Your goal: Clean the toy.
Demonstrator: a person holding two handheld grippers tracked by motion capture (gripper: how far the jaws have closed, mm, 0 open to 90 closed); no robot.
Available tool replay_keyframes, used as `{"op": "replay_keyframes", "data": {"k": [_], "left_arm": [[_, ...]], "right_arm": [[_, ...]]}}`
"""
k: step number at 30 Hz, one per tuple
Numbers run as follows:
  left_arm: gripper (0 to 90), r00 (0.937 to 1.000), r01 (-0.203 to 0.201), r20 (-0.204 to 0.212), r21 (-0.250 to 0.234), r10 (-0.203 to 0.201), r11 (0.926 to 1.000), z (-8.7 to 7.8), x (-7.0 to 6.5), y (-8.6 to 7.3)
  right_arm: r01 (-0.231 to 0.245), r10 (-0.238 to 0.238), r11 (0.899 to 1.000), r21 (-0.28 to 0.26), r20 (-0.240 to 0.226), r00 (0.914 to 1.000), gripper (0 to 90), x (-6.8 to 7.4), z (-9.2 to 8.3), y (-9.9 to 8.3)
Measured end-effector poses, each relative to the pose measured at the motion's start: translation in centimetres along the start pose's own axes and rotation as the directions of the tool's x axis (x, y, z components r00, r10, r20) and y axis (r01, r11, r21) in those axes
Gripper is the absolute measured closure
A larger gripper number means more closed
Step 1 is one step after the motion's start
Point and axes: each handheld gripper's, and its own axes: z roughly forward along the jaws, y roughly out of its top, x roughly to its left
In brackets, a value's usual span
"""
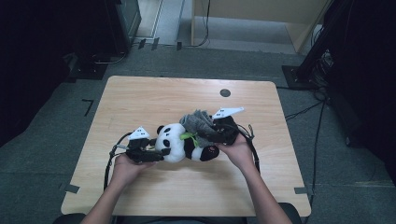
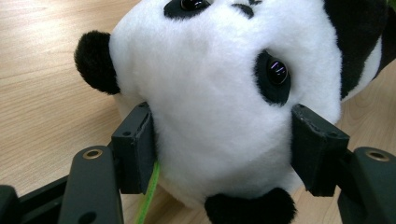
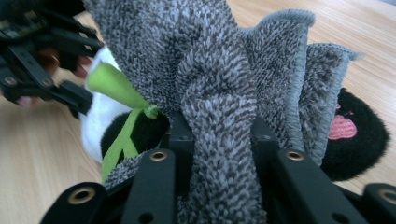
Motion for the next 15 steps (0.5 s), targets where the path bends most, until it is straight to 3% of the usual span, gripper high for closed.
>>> {"op": "replay_keyframes", "data": {"k": [1, 2, 4, 5, 6, 7, 11, 13, 14, 15], "left_arm": [[32.7, 1.0000, 0.001, 0.000, 0.000, -0.001, 1.0000, 0.0, 0.0, 0.0], [32.6, 1.0000, 0.003, 0.001, 0.000, -0.003, 1.0000, 0.0, 0.0, 0.0], [32.6, 1.0000, 0.004, 0.001, 0.000, -0.004, 1.0000, 0.0, 0.0, 0.0], [32.6, 1.0000, 0.003, -0.001, 0.000, -0.003, 1.0000, 0.0, 0.0, 0.0], [32.6, 1.0000, 0.002, -0.001, 0.000, -0.002, 1.0000, 0.0, 0.0, 0.0], [32.7, 1.0000, 0.003, -0.001, 0.000, -0.003, 1.0000, 0.0, 0.0, 0.0], [33.0, 0.9999, 0.012, 0.003, 0.009, -0.012, 0.9999, 0.0, 0.1, 0.0], [33.3, 0.9999, 0.014, 0.003, 0.010, -0.014, 0.9999, 0.0, 0.1, 0.1], [33.6, 0.9999, 0.014, 0.002, 0.013, -0.014, 0.9998, 0.0, 0.1, 0.1], [33.6, 0.9999, 0.013, 0.001, 0.013, -0.013, 0.9998, 0.0, 0.0, 0.1]], "right_arm": [[0.000, 0.000, 1.000, 0.000, 0.000, 1.0000, 57.6, 0.0, 0.0, 0.0], [-0.001, 0.001, 1.000, -0.017, -0.014, 0.9999, 50.7, 0.1, -0.5, 0.2], [0.010, -0.010, 1.000, -0.026, -0.006, 0.9999, 50.2, 0.2, -0.7, 0.3], [0.019, -0.019, 0.999, -0.048, 0.000, 0.9998, 58.6, 0.4, -1.0, 0.4], [0.019, -0.019, 0.999, -0.048, 0.000, 0.9998, 58.6, 0.4, -1.0, 0.4], [0.034, -0.032, 0.997, -0.064, 0.023, 0.9992, 69.2, 0.4, -1.3, 0.4], [0.014, -0.014, 0.999, -0.036, -0.001, 0.9999, 73.1, 0.1, -1.1, 0.1], [0.019, -0.019, 1.000, -0.017, 0.018, 0.9997, 74.3, -0.2, -0.8, -0.2], [-0.010, 0.010, 1.000, -0.003, 0.017, 0.9998, 75.0, -0.6, -0.9, -0.5], [-0.010, 0.010, 1.000, -0.003, 0.017, 0.9998, 75.0, -0.6, -0.9, -0.5]]}}
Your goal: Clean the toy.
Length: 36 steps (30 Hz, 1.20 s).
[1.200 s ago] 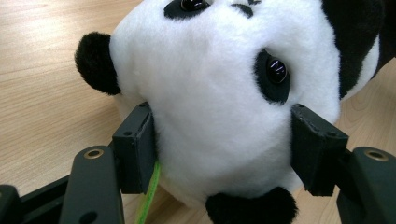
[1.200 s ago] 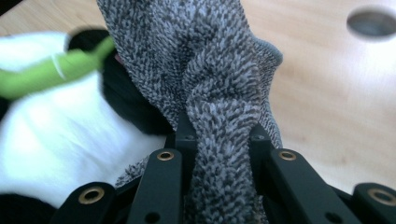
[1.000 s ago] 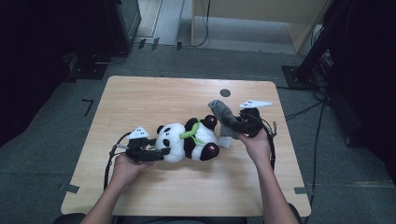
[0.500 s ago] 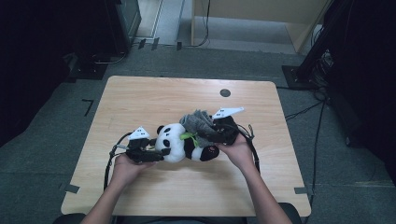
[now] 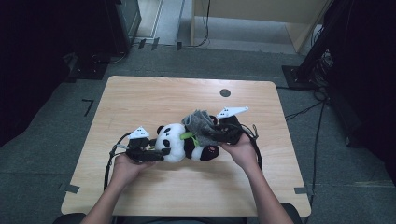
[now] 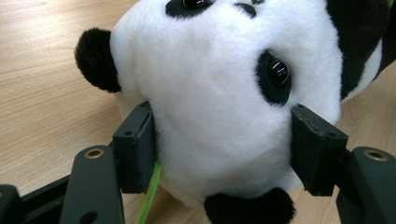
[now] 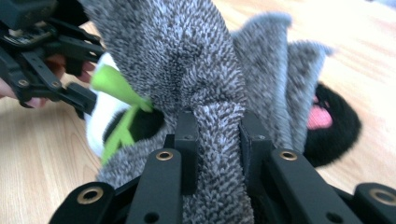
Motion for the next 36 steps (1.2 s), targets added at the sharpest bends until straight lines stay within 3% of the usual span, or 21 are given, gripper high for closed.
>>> {"op": "replay_keyframes", "data": {"k": [8, 11, 21, 24, 26, 27, 28, 29, 30, 32, 36], "left_arm": [[33.5, 1.0000, 0.006, 0.003, -0.001, -0.006, 1.0000, 0.1, 0.1, 0.1], [33.2, 0.9999, 0.009, 0.006, -0.002, -0.009, 1.0000, 0.1, 0.1, 0.3], [31.9, 0.9999, -0.007, 0.014, -0.003, 0.007, 1.0000, 0.1, 0.4, 0.4], [31.8, 0.9999, -0.007, 0.014, -0.004, 0.007, 1.0000, 0.1, 0.3, 0.4], [31.7, 0.9999, -0.010, 0.013, -0.005, 0.010, 0.9999, 0.1, 0.3, 0.4], [31.5, 0.9998, -0.015, 0.013, -0.004, 0.015, 0.9999, 0.1, 0.3, 0.4], [31.5, 0.9998, -0.018, 0.012, -0.003, 0.018, 0.9998, 0.1, 0.3, 0.4], [31.4, 0.9997, -0.021, 0.012, -0.002, 0.021, 0.9998, 0.1, 0.3, 0.4], [31.3, 0.9997, -0.023, 0.012, -0.002, 0.023, 0.9997, 0.1, 0.3, 0.4], [31.1, 0.9996, -0.025, 0.012, -0.003, 0.025, 0.9997, 0.1, 0.3, 0.4], [30.4, 0.9989, -0.046, 0.007, -0.009, 0.046, 0.9989, 0.2, 0.2, 0.3]], "right_arm": [[-0.049, 0.048, 0.999, 0.015, 0.024, 0.9985, 76.1, -1.4, -0.6, -1.5], [-0.100, 0.099, 0.995, 0.021, 0.025, 0.9947, 76.9, -2.7, -0.7, -2.7], [-0.176, 0.172, 0.981, 0.084, 0.062, 0.9832, 77.1, -4.6, -0.6, -4.7], [-0.226, 0.225, 0.972, 0.070, 0.017, 0.9741, 77.2, -5.5, -0.5, -5.5], [-0.238, 0.236, 0.967, 0.092, 0.038, 0.9711, 77.4, -6.1, -0.2, -6.0], [-0.250, 0.240, 0.958, 0.138, 0.086, 0.9670, 77.6, -6.5, 0.0, -6.3], [-0.250, 0.240, 0.958, 0.138, 0.086, 0.9670, 77.6, -6.5, 0.0, -6.3], [-0.268, 0.253, 0.951, 0.152, 0.110, 0.9612, 77.7, -7.1, -0.1, -6.6], [-0.268, 0.253, 0.951, 0.152, 0.110, 0.9612, 77.7, -7.1, -0.1, -6.6], [-0.290, 0.272, 0.946, 0.147, 0.131, 0.9533, 77.7, -7.5, -0.3, -6.8], [-0.353, 0.333, 0.931, 0.097, 0.175, 0.9266, 77.9, -8.9, -1.4, -7.2]]}}
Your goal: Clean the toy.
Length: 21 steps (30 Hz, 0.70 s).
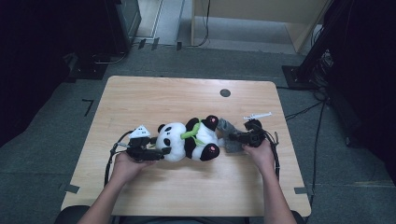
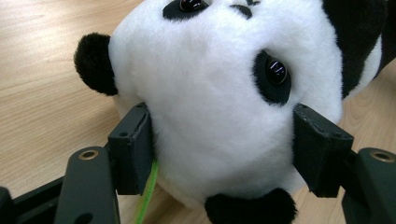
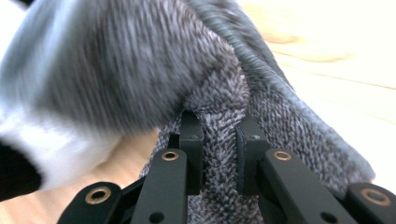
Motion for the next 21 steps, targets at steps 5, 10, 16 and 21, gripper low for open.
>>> {"op": "replay_keyframes", "data": {"k": [5, 10, 16, 21], "left_arm": [[30.0, 1.0000, 0.000, 0.001, -0.003, 0.000, 1.0000, 0.1, 0.0, 0.0], [29.9, 1.0000, 0.000, 0.002, -0.005, 0.000, 1.0000, 0.1, 0.0, 0.0], [29.6, 1.0000, 0.001, 0.005, -0.004, -0.001, 1.0000, 0.1, 0.0, 0.0], [29.4, 1.0000, -0.002, 0.003, -0.003, 0.002, 1.0000, 0.1, 0.0, -0.1]], "right_arm": [[-0.017, 0.016, 0.988, -0.152, -0.005, 0.9999, 77.9, 0.1, -2.4, 0.6], [0.030, -0.034, 0.970, -0.241, -0.015, 0.9993, 77.8, 1.8, -4.2, 1.1], [0.126, -0.150, 0.941, -0.313, -0.052, 0.9874, 77.7, 5.7, -5.3, 2.4], [0.208, -0.246, 0.937, -0.281, -0.109, 0.9630, 77.5, 9.3, -3.8, 2.7]]}}
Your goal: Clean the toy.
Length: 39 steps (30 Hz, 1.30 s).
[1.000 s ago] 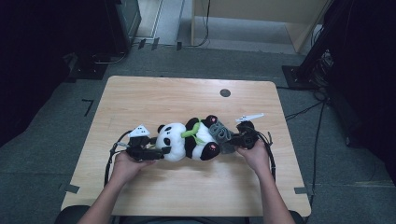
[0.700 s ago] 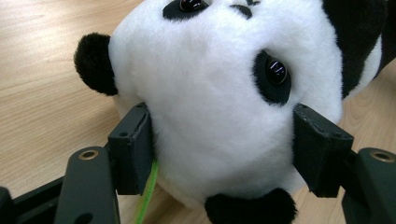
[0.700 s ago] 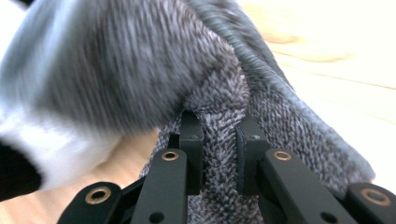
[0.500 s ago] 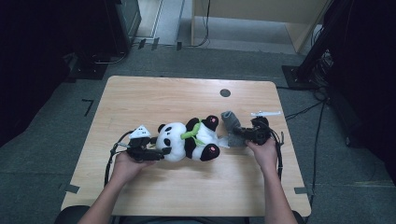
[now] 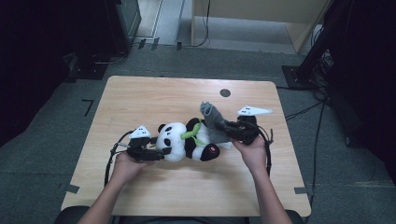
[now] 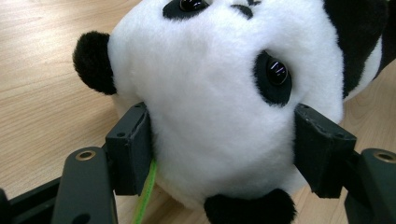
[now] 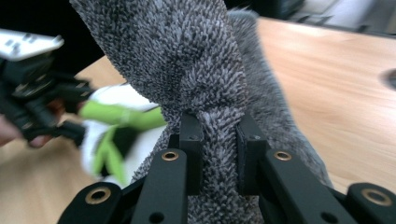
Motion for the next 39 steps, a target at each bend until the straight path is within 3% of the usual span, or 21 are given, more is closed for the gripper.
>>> {"op": "replay_keyframes", "data": {"k": [5, 7, 12, 17, 20, 27, 30, 32, 33, 34, 36, 39], "left_arm": [[28.9, 1.0000, -0.010, -0.001, 0.004, 0.010, 0.9999, 0.0, -0.1, -0.1], [28.9, 1.0000, -0.001, 0.003, 0.005, 0.001, 1.0000, 0.1, -0.1, 0.0], [29.2, 1.0000, -0.008, 0.001, 0.005, 0.008, 1.0000, 0.1, -0.2, 0.0], [29.2, 0.9998, 0.017, 0.006, 0.004, -0.018, 0.9998, 0.1, 0.0, 0.0], [29.2, 0.9995, 0.029, 0.011, 0.001, -0.029, 0.9996, 0.1, 0.2, 0.0], [29.1, 0.9992, 0.037, 0.015, -0.002, -0.037, 0.9993, 0.1, 0.2, 0.0], [29.1, 0.9990, 0.041, 0.016, -0.004, -0.041, 0.9991, 0.1, 0.2, 0.0], [29.1, 0.9990, 0.042, 0.016, -0.004, -0.042, 0.9991, 0.1, 0.3, 0.0], [29.1, 0.9990, 0.041, 0.016, -0.004, -0.041, 0.9991, 0.1, 0.3, 0.0], [29.1, 0.9991, 0.039, 0.016, -0.003, -0.039, 0.9992, 0.1, 0.3, 0.0], [29.1, 0.9990, 0.042, 0.015, -0.002, -0.042, 0.9991, 0.1, 0.3, 0.0], [29.0, 0.9992, 0.037, 0.015, -0.001, -0.037, 0.9993, 0.1, 0.3, 0.0]], "right_arm": [[0.060, -0.055, 0.992, 0.108, -0.048, 0.9974, 76.4, 1.4, 2.7, -0.6], [0.084, -0.081, 0.991, 0.107, -0.037, 0.9960, 76.3, 1.4, 3.1, -1.0], [0.048, -0.040, 0.990, 0.133, -0.058, 0.9975, 76.5, 0.2, 2.9, -1.4], [0.034, -0.029, 0.989, 0.147, -0.037, 0.9989, 76.9, -0.8, 2.5, -1.9], [0.018, -0.018, 0.984, 0.178, -0.001, 0.9998, 77.0, -1.8, 2.2, -2.3], [-0.032, 0.034, 0.979, 0.203, -0.004, 0.9994, 77.0, -3.1, 2.2, -3.1], [-0.053, 0.051, 0.972, 0.229, 0.015, 0.9986, 77.0, -3.6, 2.3, -3.5], [-0.074, 0.066, 0.962, 0.263, 0.042, 0.9970, 77.0, -4.2, 2.5, -3.9], [-0.104, 0.087, 0.945, 0.311, 0.068, 0.9939, 77.0, -4.7, 2.9, -4.4], [-0.104, 0.087, 0.945, 0.311, 0.068, 0.9939, 77.0, -4.7, 2.9, -4.4], [-0.146, 0.134, 0.938, 0.314, 0.058, 0.9893, 77.0, -5.5, 3.1, -4.8], [-0.150, 0.123, 0.929, 0.339, 0.099, 0.9875, 77.6, -6.2, 3.2, -5.1]]}}
